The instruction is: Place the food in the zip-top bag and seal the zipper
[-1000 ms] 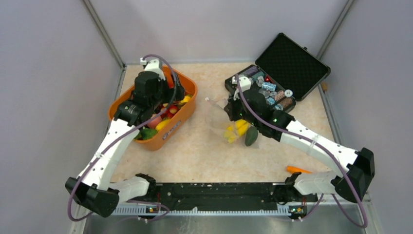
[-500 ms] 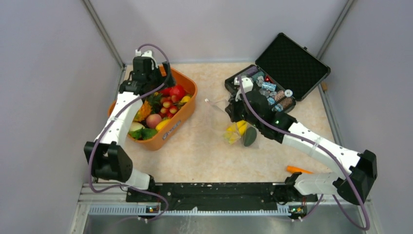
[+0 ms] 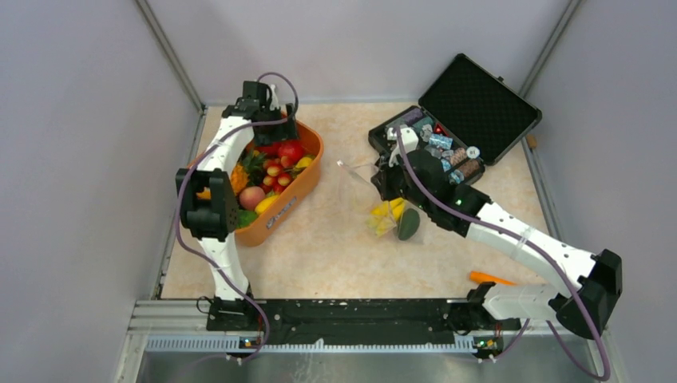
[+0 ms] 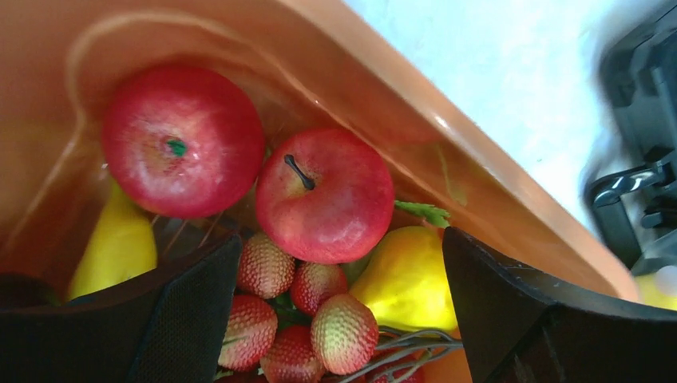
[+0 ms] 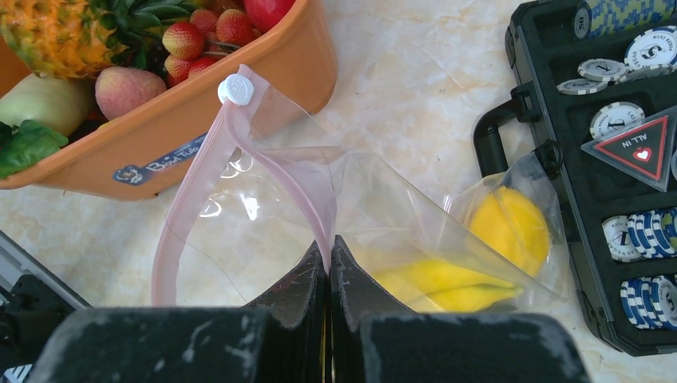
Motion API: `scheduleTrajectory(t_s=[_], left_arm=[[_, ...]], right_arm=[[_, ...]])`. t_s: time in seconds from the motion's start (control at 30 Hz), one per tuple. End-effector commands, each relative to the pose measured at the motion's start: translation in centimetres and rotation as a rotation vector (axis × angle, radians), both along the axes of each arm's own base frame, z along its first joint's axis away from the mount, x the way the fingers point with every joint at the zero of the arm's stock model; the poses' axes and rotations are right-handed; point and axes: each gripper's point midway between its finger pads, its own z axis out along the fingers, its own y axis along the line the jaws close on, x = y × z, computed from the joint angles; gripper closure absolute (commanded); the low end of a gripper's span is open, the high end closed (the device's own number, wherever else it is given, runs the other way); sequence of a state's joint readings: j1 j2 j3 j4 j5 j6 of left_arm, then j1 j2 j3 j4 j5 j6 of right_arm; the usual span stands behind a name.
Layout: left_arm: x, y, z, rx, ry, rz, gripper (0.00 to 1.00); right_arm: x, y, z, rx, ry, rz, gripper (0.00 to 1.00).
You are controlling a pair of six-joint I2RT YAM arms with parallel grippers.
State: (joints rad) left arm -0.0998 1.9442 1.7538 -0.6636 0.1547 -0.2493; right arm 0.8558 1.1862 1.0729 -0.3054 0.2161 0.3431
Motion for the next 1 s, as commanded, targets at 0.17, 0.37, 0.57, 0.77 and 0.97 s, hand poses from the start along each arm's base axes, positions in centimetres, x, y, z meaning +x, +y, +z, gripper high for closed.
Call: scheduleTrajectory(t_s=[0.17,0.37,0.57,0.77,0.97], left_arm=[[-0.1,-1.1,-3.1,-0.034,0.048,-0.105,0.10],[-0.4,0.2,-5.5,0.020,0.073,-0.054,0.09],[-0.2,0.0,-5.8,0.013,0.044,-0.056,0.09],[0.4,-0.7,-5.7,-0.033,-0.015,-0.056,0.27],[0.8,-0.9,-4.7,-0.067,-0.092,-0.033,0.45]], right_arm=[[-0.4,0.0,1.8,0.060,-0.038,0.003,1.00],[-0.5,0.2,1.8,0.071,-0.038,0.009,1.00],[-0.7,0.6,1.7,0.089,-0.034,0.026,1.00],[-0.8,0.7,1.7,0.090,-0.031,0.031,1.00],[-0.8,0.5,1.5,0.086,-0.025,0.024,1.00]])
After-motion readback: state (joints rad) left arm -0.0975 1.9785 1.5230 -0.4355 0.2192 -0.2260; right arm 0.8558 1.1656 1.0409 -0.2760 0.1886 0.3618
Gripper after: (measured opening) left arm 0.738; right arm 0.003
